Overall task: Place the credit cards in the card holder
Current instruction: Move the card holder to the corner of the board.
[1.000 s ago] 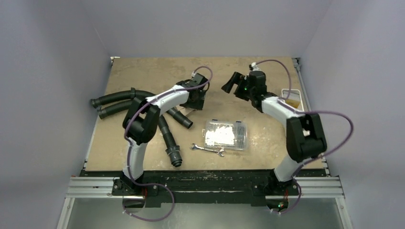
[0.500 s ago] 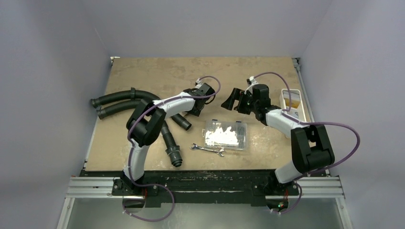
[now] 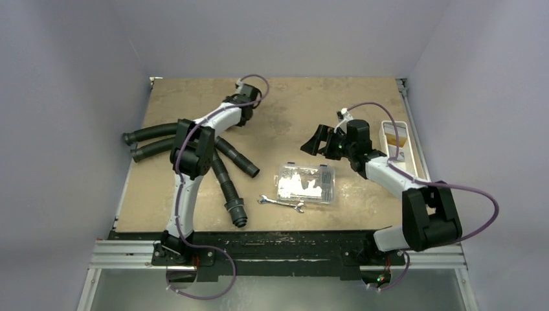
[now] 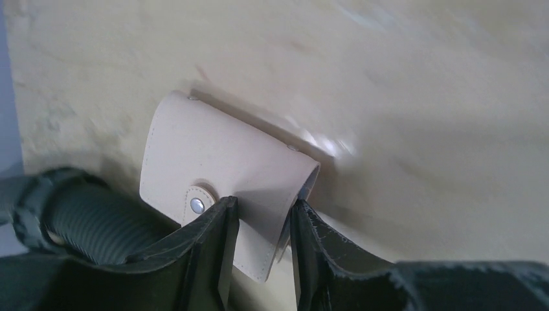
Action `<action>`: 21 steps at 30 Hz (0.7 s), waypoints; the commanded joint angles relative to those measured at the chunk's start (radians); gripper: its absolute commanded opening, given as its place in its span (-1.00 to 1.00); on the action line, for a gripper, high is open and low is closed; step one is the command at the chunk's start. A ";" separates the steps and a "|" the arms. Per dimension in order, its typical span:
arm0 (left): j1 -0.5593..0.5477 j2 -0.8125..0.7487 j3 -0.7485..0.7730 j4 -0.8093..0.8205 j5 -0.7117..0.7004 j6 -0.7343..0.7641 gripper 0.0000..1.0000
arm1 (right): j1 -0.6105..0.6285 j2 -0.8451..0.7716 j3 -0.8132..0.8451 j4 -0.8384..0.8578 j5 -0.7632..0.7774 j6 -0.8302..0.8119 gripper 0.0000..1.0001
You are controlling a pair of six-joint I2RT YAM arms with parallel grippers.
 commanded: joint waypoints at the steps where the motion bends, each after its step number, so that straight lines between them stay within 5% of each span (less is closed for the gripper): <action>1: 0.122 0.122 0.166 0.046 0.061 0.078 -0.23 | 0.000 -0.093 -0.025 -0.054 -0.021 -0.037 0.97; 9: 0.271 0.362 0.487 0.020 0.114 0.112 -0.21 | 0.000 -0.106 0.026 -0.165 -0.004 -0.078 0.98; 21: 0.399 0.369 0.589 0.158 0.123 0.305 -0.02 | 0.000 -0.288 0.110 -0.408 0.130 -0.145 0.98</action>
